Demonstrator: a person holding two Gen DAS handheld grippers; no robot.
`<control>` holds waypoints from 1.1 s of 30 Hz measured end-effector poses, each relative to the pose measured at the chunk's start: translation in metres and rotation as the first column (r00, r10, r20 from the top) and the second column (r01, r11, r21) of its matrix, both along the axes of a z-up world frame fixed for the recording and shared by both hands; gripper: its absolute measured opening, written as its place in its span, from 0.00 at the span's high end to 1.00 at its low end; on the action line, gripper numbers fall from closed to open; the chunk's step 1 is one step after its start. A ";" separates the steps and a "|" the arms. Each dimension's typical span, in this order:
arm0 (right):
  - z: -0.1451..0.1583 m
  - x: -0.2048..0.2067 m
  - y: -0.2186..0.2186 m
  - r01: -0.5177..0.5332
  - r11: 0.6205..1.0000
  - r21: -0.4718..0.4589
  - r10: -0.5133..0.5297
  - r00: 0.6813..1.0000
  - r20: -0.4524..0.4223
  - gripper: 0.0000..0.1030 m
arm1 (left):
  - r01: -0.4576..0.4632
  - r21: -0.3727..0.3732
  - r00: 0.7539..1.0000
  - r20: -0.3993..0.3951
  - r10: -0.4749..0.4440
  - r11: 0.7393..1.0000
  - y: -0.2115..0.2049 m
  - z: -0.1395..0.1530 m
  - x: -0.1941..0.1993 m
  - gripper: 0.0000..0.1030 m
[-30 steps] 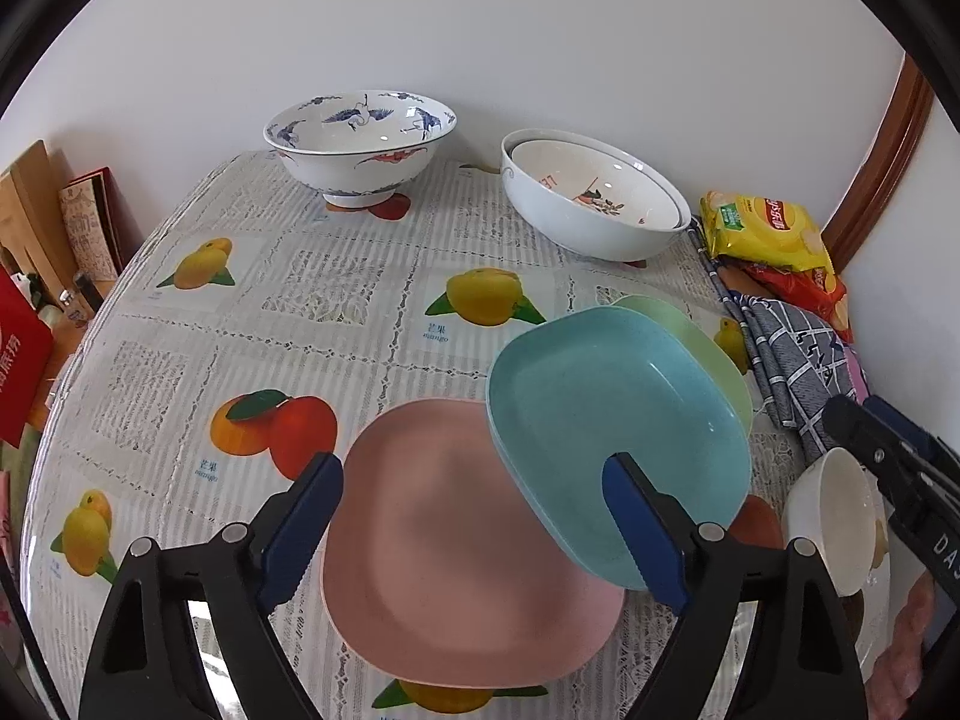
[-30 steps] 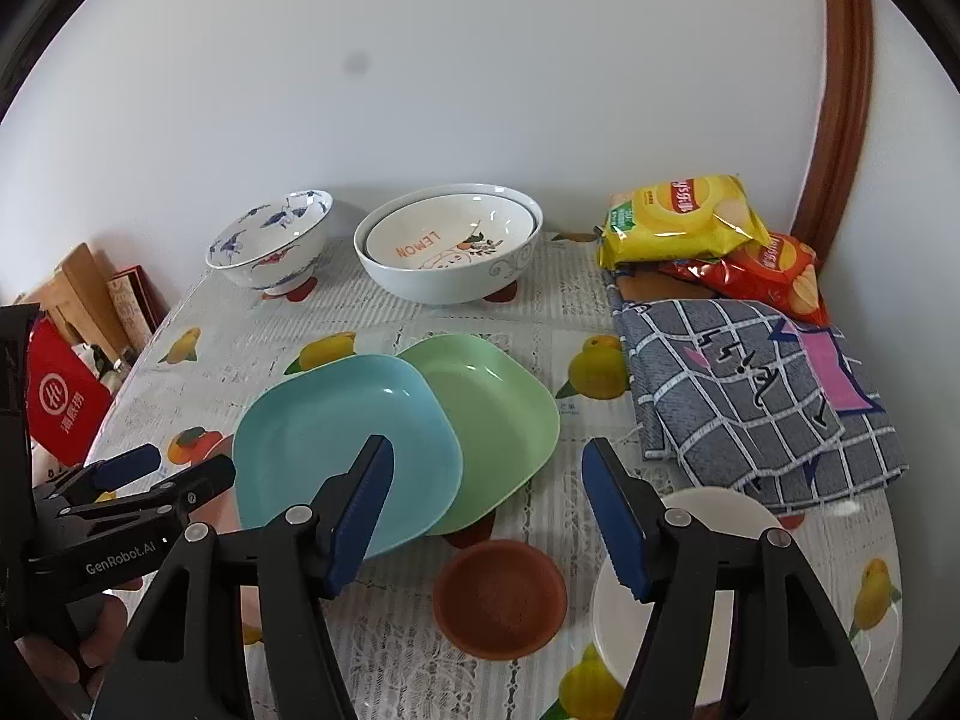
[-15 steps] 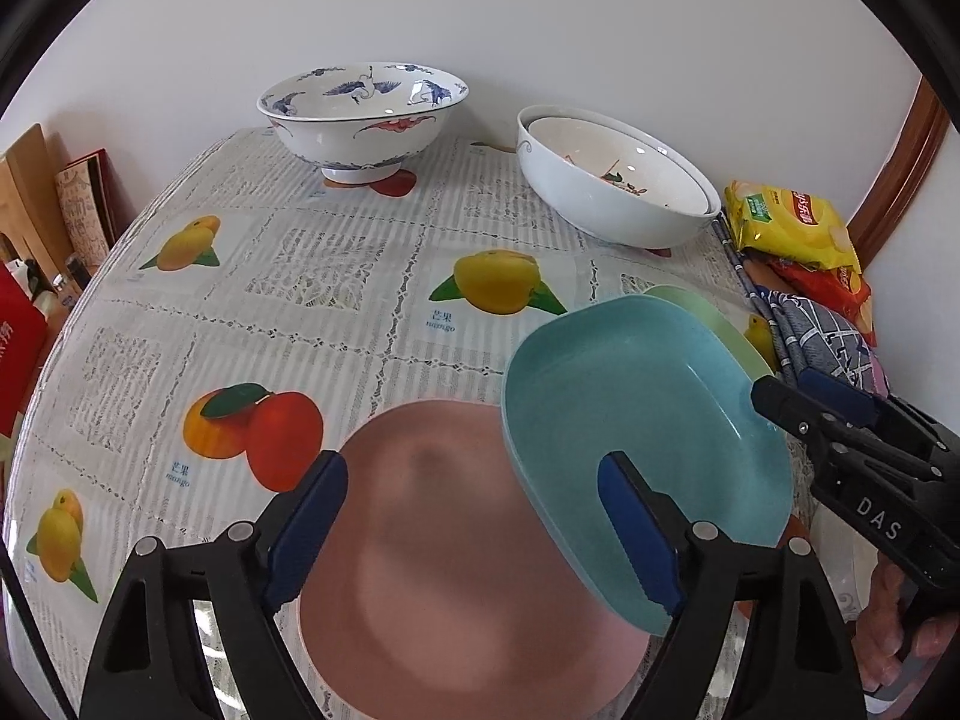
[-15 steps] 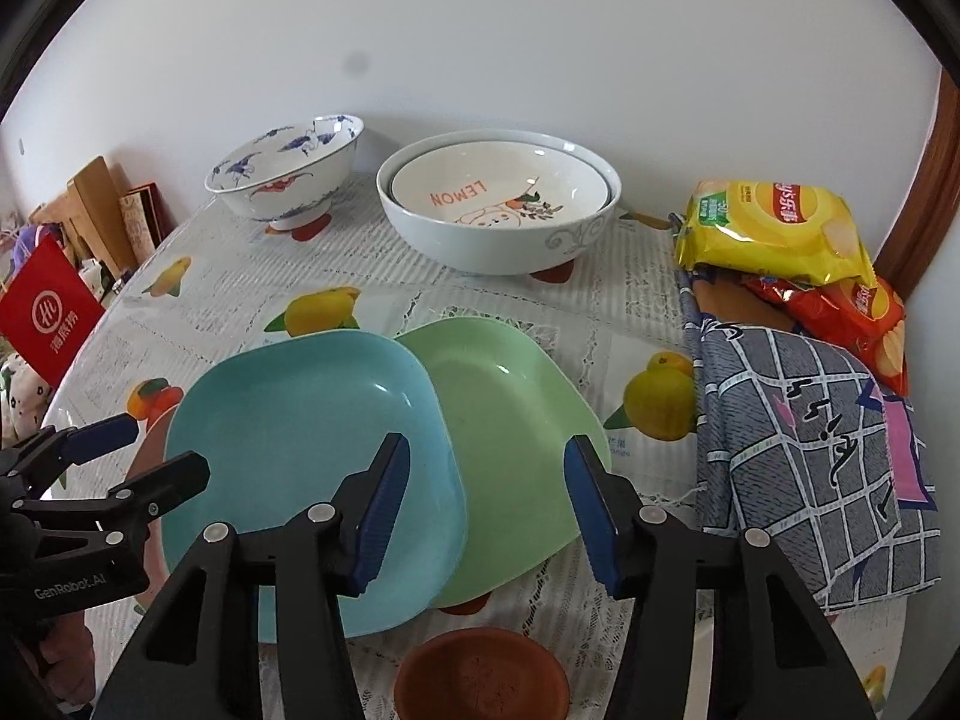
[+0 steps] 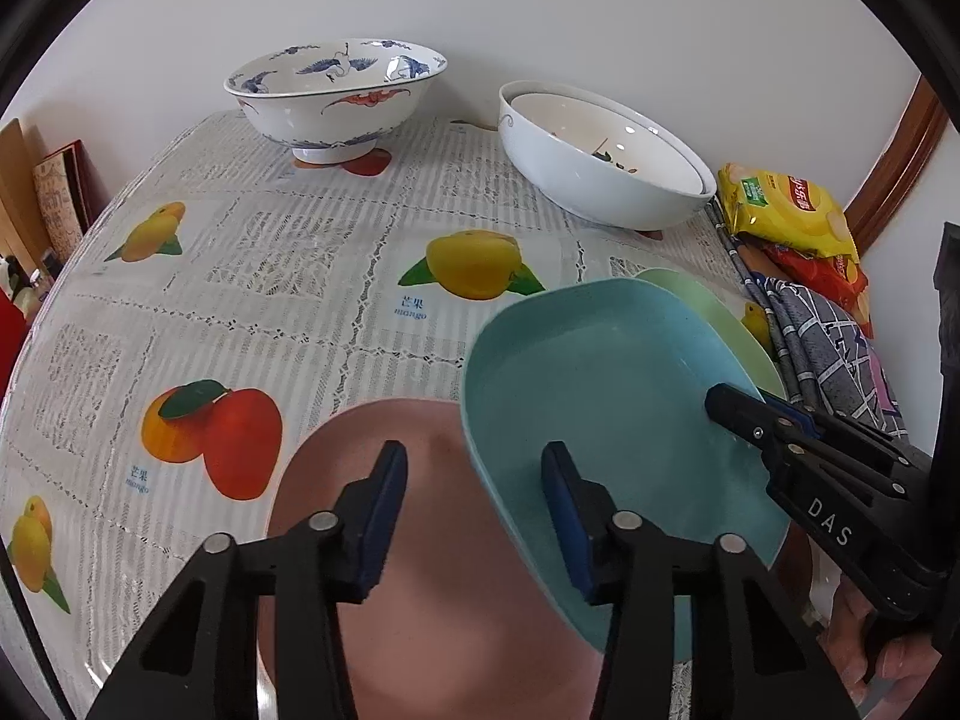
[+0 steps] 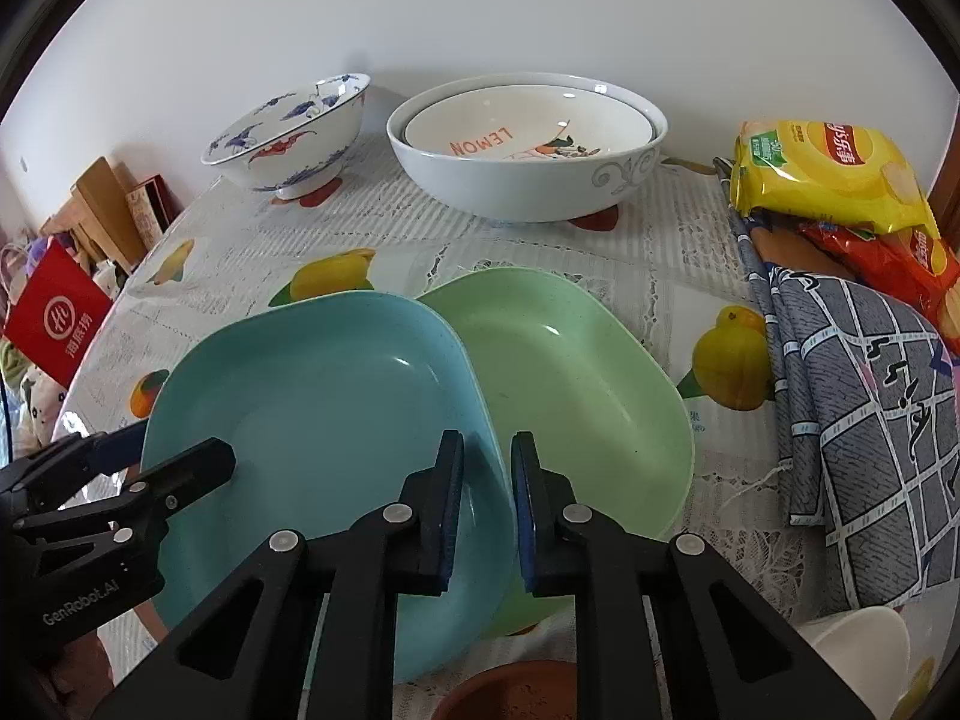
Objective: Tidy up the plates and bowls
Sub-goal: 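Move both grippers forward to the rim of the teal plate, then close both grippers on the teal plate rim and lift it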
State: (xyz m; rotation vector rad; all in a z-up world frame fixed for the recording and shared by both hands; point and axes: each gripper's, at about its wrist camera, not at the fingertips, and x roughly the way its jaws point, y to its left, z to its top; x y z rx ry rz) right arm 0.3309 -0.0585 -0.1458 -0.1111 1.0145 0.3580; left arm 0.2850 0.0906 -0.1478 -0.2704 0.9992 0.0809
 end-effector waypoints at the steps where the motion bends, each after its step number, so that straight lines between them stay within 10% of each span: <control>1: 0.001 -0.001 -0.001 0.005 1.000 0.015 -0.005 1.000 0.000 0.88 | 0.003 -0.012 1.000 0.004 -0.003 1.000 0.000 0.000 0.000 0.70; 9: 0.014 -0.018 -0.001 0.046 0.998 0.043 -0.047 0.999 0.014 0.92 | 0.008 -0.009 1.000 0.026 -0.008 1.000 0.003 0.008 -0.011 0.87; 33: 0.071 -0.131 -0.014 0.140 0.981 0.131 -0.146 0.989 0.035 0.93 | 0.085 -0.032 0.993 0.085 -0.082 0.996 0.005 0.058 -0.094 0.87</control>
